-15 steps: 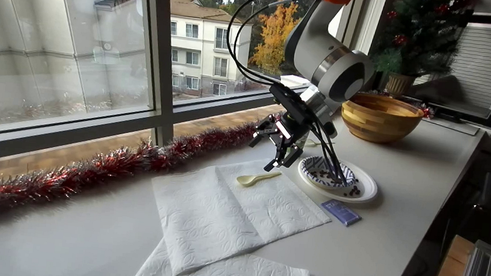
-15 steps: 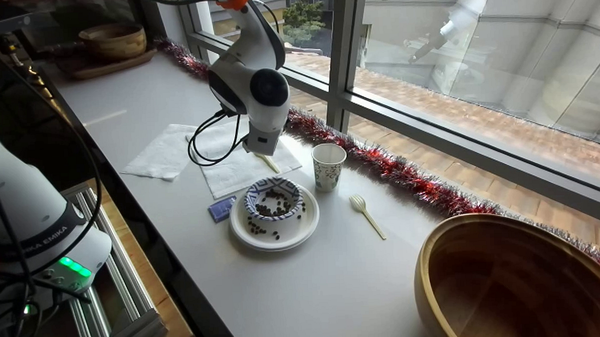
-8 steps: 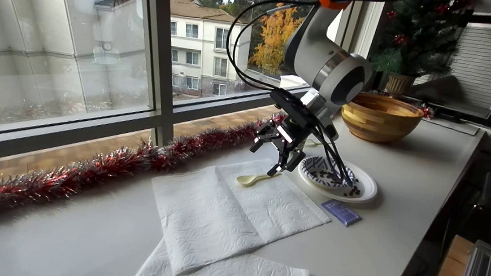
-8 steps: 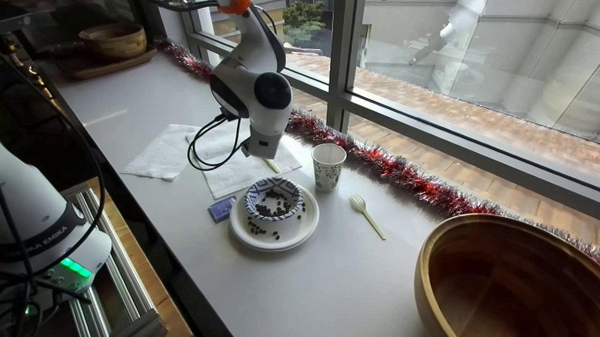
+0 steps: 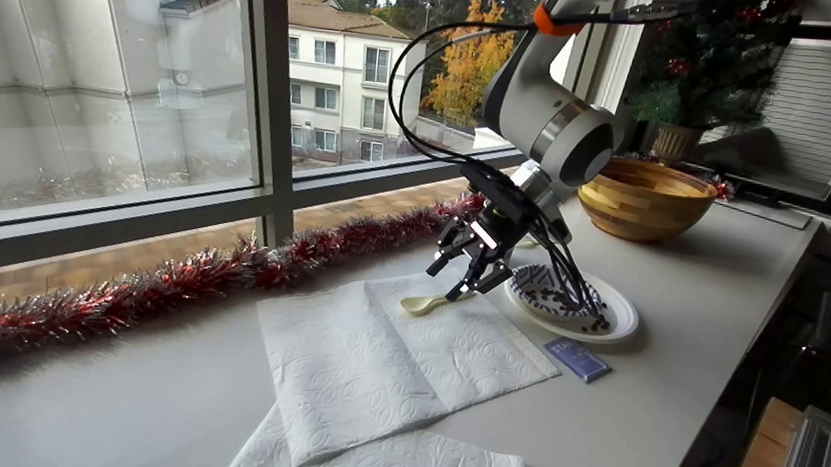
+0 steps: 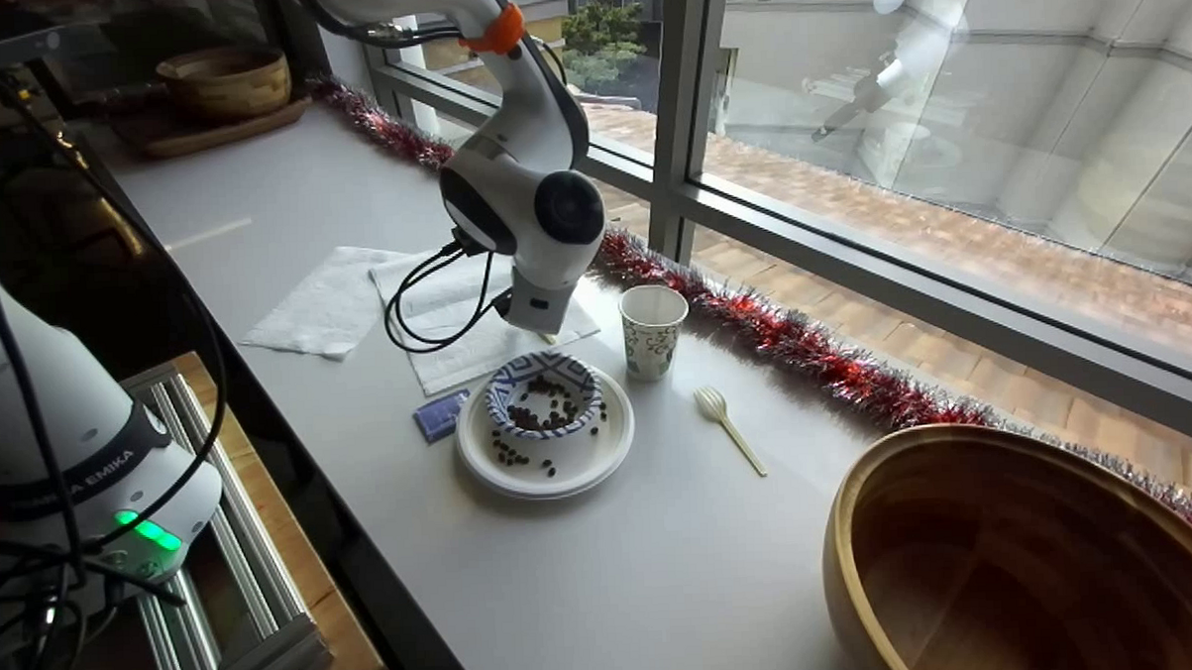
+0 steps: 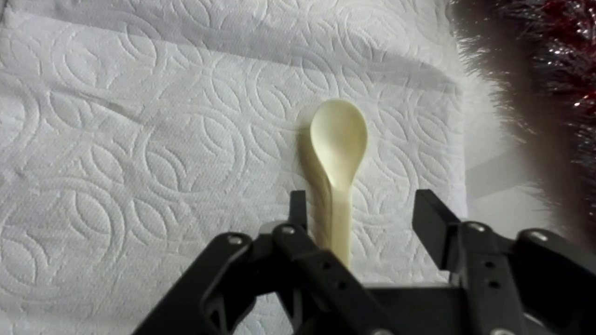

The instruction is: Pick up the spoon, scoop some of the paper plate contents and then put them in the cup

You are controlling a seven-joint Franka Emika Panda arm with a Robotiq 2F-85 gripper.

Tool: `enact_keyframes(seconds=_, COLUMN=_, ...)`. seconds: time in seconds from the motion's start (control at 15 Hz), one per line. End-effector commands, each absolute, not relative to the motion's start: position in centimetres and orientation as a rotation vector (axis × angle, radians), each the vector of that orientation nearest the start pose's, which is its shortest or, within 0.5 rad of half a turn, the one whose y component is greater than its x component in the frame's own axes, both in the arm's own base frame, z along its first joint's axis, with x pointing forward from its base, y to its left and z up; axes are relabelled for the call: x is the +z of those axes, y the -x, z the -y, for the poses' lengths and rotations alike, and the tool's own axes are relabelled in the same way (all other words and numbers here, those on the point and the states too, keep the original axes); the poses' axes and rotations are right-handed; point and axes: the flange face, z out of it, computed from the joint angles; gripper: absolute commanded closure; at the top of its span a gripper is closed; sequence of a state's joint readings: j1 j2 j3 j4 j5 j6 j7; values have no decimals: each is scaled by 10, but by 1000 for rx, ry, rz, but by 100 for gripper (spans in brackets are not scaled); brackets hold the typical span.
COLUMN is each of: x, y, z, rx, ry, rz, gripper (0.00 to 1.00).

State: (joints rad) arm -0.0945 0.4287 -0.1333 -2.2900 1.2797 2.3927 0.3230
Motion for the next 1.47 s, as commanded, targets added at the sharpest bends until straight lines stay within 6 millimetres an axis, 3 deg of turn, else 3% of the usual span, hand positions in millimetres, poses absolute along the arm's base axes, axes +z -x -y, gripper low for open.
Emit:
enact_keyframes(seconds=0.0, x=137, y=-491, z=114, rx=406, ry=1693, rz=-1834, gripper=45)
enact_keyframes(seconds=0.27, x=131, y=-494, z=118, rx=448, ry=1700, rz=-1826, gripper=27)
enact_keyframes(seconds=0.33, x=131, y=-495, z=119, rx=453, ry=1699, rz=-1827, gripper=28)
enact_keyframes(seconds=0.93, x=122, y=-499, z=123, rx=504, ry=1707, rz=-1816, gripper=76)
enact_keyframes(seconds=1.0, x=125, y=-498, z=123, rx=515, ry=1709, rz=-1810, gripper=92)
enact_keyframes(seconds=1.27, x=154, y=-492, z=121, rx=524, ry=1694, rz=-1787, gripper=99)
enact_keyframes(seconds=1.4, x=175, y=-489, z=122, rx=504, ry=1674, rz=-1799, gripper=97)
